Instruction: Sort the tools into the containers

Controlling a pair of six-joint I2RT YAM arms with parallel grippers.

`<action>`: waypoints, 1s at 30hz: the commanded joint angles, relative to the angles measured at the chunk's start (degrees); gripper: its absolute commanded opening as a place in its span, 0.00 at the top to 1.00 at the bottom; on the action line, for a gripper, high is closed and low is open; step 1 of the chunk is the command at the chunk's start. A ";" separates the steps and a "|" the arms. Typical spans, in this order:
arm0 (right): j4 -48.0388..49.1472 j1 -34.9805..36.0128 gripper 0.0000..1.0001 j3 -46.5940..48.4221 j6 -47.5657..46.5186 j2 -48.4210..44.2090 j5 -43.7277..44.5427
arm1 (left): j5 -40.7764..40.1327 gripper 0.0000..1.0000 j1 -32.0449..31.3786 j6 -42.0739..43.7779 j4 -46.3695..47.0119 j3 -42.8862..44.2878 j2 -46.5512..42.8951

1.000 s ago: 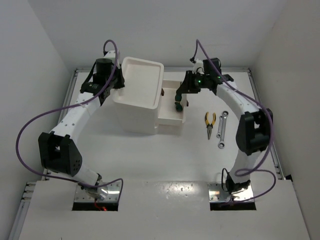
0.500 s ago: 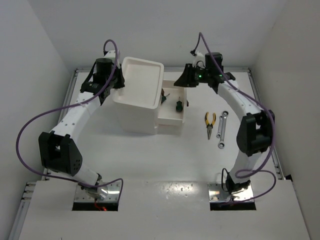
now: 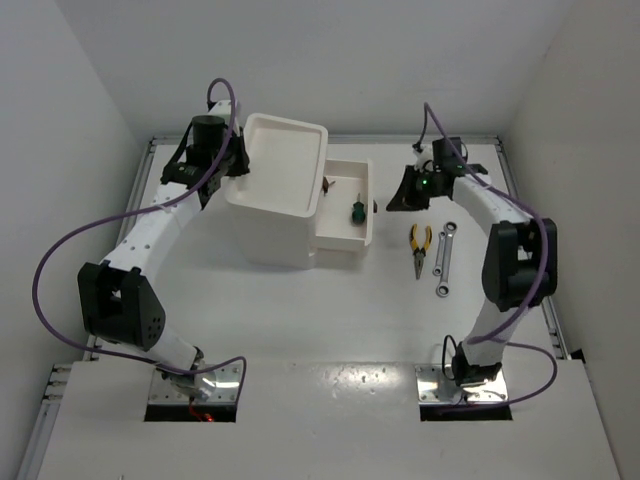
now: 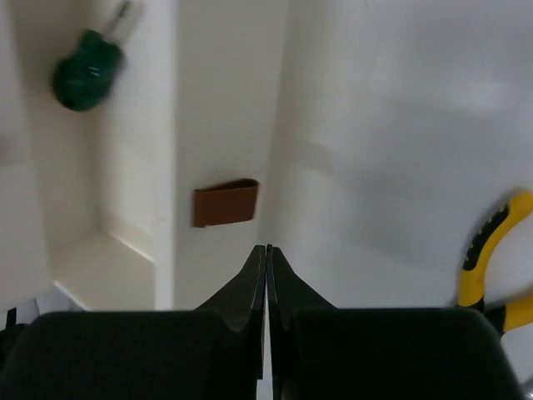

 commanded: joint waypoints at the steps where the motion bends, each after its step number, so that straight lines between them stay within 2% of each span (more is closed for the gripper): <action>1: -0.67 1.07 1.00 -0.87 3.29 2.85 0.41 | 2.55 1.00 1.00 -5.74 -5.54 -3.25 6.07; 14: 3.82 8.44 1.00 10.19 5.75 13.05 -5.91 | 0.96 1.00 1.00 -7.49 -5.01 -3.78 6.07; 23: 6.81 13.28 1.00 13.27 6.89 16.30 -7.33 | 1.58 1.00 0.47 -7.49 -5.01 -3.78 6.07; 30: 7.95 16.09 1.00 20.91 8.11 21.66 -7.94 | 1.58 1.00 0.47 -7.49 -5.01 -4.31 6.07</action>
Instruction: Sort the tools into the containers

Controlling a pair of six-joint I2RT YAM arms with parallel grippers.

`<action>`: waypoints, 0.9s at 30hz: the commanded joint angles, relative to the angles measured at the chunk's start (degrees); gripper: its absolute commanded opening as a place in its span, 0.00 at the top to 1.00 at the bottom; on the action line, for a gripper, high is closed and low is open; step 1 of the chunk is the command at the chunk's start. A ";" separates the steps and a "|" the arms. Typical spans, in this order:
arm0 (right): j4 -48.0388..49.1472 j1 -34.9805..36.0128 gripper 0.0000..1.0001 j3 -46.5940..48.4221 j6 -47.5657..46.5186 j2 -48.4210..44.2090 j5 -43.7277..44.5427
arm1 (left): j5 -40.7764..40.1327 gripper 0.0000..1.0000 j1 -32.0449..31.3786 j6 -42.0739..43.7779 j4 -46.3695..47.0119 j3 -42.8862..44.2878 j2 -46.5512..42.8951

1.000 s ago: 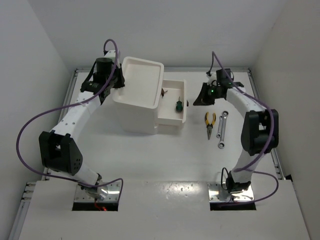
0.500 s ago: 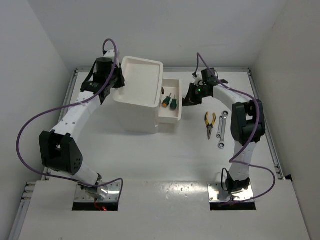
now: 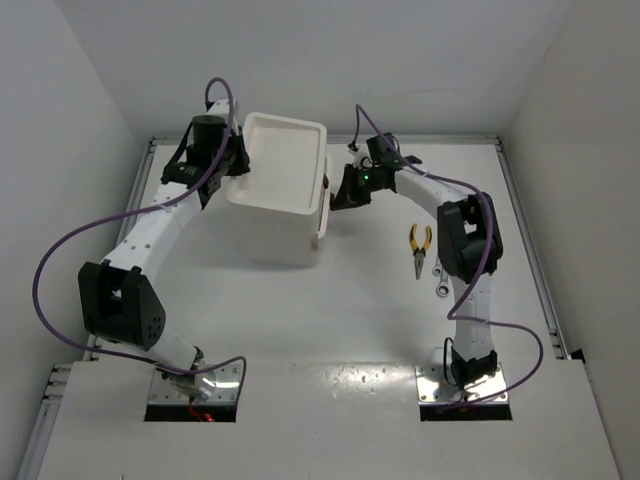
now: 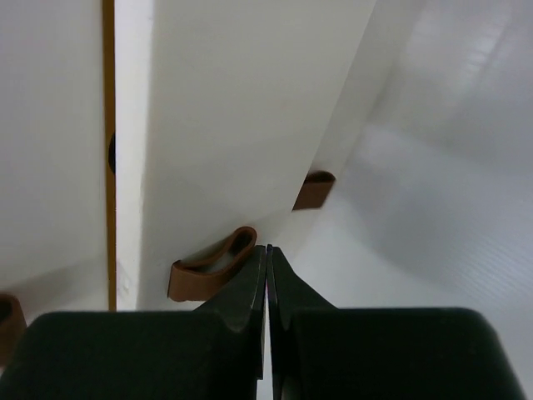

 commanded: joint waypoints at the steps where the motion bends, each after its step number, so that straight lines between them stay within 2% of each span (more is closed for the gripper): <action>1: 4.43 2.23 1.00 5.31 1.93 1.40 -3.02 | 1.95 1.00 0.34 -5.75 -5.36 -4.31 6.07; 17: 8.12 6.54 1.00 14.98 4.22 8.87 -3.55 | -0.77 1.00 0.34 -5.75 -5.36 -3.78 5.54; 27: 9.27 8.92 1.00 14.20 4.22 8.71 -5.57 | -3.23 1.00 0.34 -3.47 -5.36 -1.58 5.54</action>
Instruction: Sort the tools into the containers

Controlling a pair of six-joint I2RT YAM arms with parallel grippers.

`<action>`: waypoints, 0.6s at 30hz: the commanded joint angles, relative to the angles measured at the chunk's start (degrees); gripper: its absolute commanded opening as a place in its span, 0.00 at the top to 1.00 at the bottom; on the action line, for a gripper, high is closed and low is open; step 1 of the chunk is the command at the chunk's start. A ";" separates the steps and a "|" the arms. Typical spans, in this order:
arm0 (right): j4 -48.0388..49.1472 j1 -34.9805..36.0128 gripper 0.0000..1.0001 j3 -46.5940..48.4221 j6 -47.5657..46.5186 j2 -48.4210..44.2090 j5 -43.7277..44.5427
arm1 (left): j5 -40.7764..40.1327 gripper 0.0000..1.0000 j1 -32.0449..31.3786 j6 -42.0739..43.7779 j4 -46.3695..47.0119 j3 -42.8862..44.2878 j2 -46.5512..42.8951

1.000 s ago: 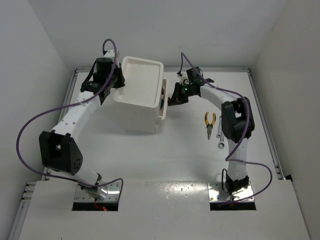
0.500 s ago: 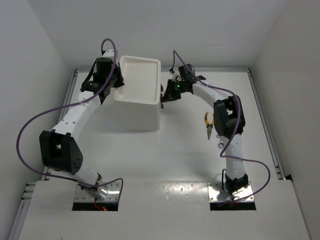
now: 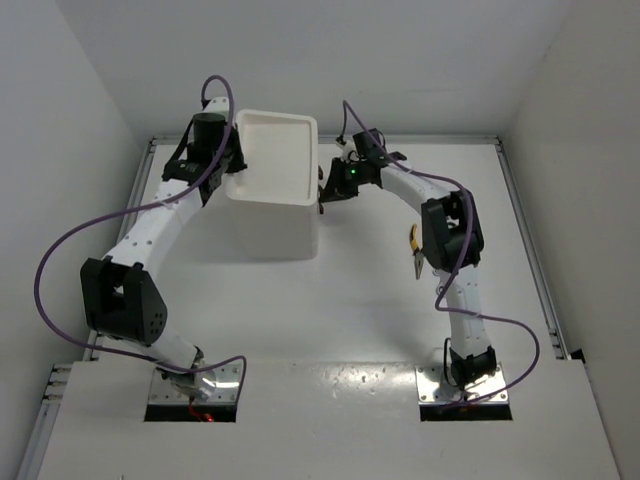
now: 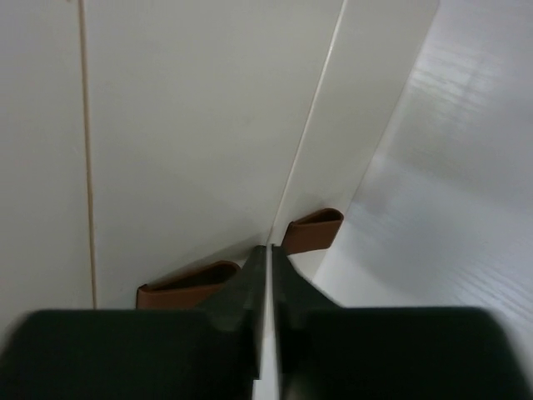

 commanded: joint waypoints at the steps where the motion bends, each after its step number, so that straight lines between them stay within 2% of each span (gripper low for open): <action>1: 7.63 6.19 0.86 1.15 2.80 -2.26 -6.62 | 1.49 1.00 0.26 -2.83 -5.45 -2.29 5.28; 3: 8.15 5.41 0.69 -0.25 0.62 -4.63 -6.62 | 2.01 1.00 0.26 -1.60 -5.45 -2.28 5.80; 4: 8.15 5.40 0.66 -0.96 -0.36 -5.60 -6.62 | 2.01 1.00 0.26 -1.60 -5.45 -2.28 5.80; 9: 6.48 -0.04 0.65 -6.31 -8.70 -12.63 -8.20 | 3.95 1.00 0.78 0.24 -6.06 -1.14 5.80; 11: 9.28 -3.12 0.65 -11.58 -13.53 -17.27 -10.75 | 5.79 1.00 0.78 1.29 -6.67 -0.62 6.33; 14: 15.08 -6.11 0.64 -18.09 -22.67 -20.98 -15.93 | 6.50 1.00 1.31 1.83 -7.29 0.70 7.64; 16: 22.37 -7.78 0.64 -22.82 -26.97 -23.71 -20.06 | 8.25 1.00 1.31 2.44 -7.29 1.40 8.43; 18: 30.25 -8.57 0.63 -25.56 -27.61 -24.25 -23.04 | 10.88 1.00 1.83 3.58 -8.69 2.80 9.06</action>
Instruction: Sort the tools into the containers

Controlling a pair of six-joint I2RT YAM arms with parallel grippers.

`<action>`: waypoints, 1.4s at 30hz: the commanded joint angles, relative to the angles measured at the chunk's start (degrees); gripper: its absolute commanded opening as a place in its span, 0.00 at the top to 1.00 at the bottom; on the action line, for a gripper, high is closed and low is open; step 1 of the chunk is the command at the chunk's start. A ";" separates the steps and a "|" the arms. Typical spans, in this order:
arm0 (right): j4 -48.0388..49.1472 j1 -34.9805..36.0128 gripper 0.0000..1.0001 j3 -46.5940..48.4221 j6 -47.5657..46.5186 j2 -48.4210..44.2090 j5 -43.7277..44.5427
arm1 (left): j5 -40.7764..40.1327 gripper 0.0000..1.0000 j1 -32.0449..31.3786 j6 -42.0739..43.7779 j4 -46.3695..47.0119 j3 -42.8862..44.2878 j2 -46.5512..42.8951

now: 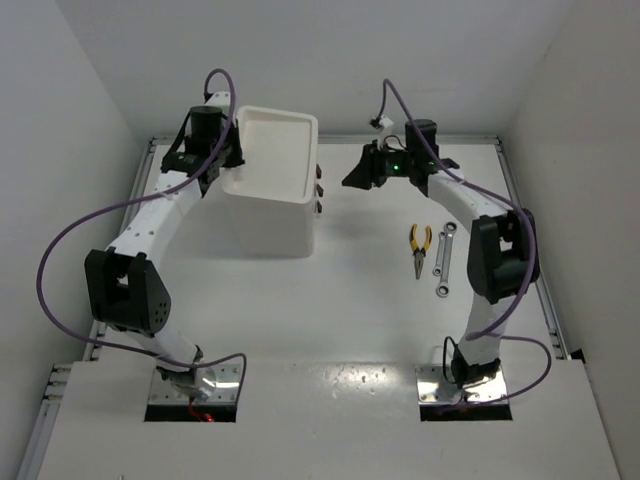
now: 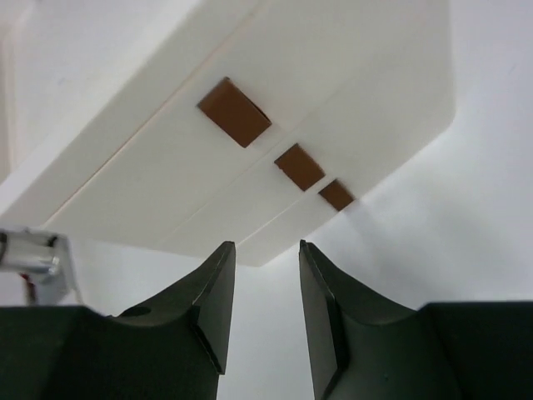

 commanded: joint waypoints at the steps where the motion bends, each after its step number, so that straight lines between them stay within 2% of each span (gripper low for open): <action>1: 16.02 -1.21 0.63 -4.19 -9.20 -2.00 -9.65 | 9.29 1.00 0.66 0.72 -7.26 -1.01 5.97; 3: 16.74 -1.74 0.63 -3.68 -12.63 -0.51 -13.51 | 13.24 1.00 1.18 2.22 -7.26 -0.48 5.97; 10: 14.98 0.45 0.57 3.01 -23.80 6.44 -16.44 | 15.09 1.00 1.18 3.28 -9.19 1.36 7.64; 15: 20.95 1.51 0.49 4.15 -23.28 9.08 -14.59 | 16.24 1.00 1.18 3.28 -9.72 1.36 8.17; 20: 22.28 1.51 0.46 6.16 -23.28 9.78 -14.59 | 16.77 1.00 1.18 3.28 -9.72 0.84 7.64; 30: 22.98 2.04 0.45 8.37 -20.74 10.31 -15.82 | 17.83 1.00 1.18 3.28 -9.72 0.84 8.17; 42: 24.91 5.90 0.45 12.76 -17.04 13.39 -16.87 | 17.21 1.00 1.18 3.28 -9.72 0.84 8.17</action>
